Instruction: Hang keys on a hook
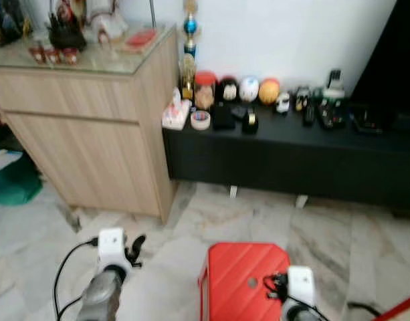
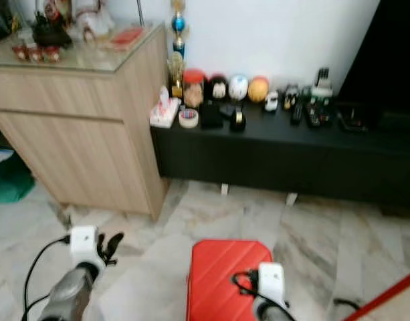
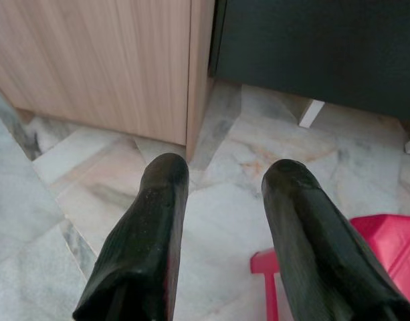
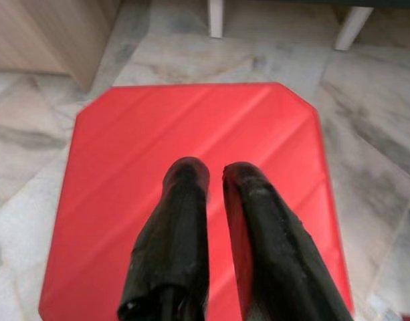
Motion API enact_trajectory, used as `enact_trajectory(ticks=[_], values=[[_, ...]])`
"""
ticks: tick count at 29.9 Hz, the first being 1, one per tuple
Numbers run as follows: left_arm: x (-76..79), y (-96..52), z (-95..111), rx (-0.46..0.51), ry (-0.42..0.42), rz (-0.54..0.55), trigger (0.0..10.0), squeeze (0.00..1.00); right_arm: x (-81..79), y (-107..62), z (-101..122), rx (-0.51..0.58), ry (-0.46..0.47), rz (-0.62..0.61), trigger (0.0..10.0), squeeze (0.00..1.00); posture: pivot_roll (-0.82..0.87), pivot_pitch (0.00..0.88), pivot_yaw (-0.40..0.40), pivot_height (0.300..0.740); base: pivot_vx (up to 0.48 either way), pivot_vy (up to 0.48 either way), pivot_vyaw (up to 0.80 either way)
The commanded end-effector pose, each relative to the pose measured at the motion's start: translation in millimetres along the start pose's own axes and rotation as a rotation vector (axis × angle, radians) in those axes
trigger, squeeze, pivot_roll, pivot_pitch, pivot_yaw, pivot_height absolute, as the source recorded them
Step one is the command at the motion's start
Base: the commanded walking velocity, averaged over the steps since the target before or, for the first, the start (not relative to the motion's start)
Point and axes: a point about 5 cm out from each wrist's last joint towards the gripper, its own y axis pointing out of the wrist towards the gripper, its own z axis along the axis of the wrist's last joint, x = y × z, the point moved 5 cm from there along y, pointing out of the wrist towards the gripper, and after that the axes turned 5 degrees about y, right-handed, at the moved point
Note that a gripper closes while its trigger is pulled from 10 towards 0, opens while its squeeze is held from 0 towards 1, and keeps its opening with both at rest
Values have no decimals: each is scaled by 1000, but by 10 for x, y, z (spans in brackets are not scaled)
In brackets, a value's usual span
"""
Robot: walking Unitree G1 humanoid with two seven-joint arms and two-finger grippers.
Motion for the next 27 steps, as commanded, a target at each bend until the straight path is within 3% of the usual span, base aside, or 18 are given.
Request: enact_trajectory(ticks=[1,11,21,23,24,25,26,27], values=[[47,-14,-32,-5,-8,-15,10000,0,109,-34,-42,-7,2,-27,10000,0,-21,0,-2,740,0,0,0],[59,-44,-17,24,-12,-17,10000,0,115,-37,-28,6,17,-28,10000,0,-21,0,-4,740,0,0,0],[65,-166,332,220,19,-5,10000,0,140,-64,57,86,-10,-48,10000,0,-20,0,-11,740,0,0,0],[72,-240,422,269,21,-5,10000,0,89,22,996,414,-73,-27,10000,0,-19,0,-14,740,0,0,0],[72,-240,422,269,21,-5,10000,0,89,22,996,414,-73,-27,10000,0,-19,0,-14,740,0,0,0],[81,-262,445,281,23,-7,10000,0,64,-10,1272,516,-88,-20,10000,0,-20,0,-16,740,0,0,0],[81,-262,445,281,23,-7,10000,0,64,-10,1272,516,-88,-20,10000,0,-20,0,-16,740,0,0,0],[95,-274,462,287,24,-12,10000,0,51,-50,1425,577,-101,-18,10000,0,-19,0,-16,740,0,0,0]])
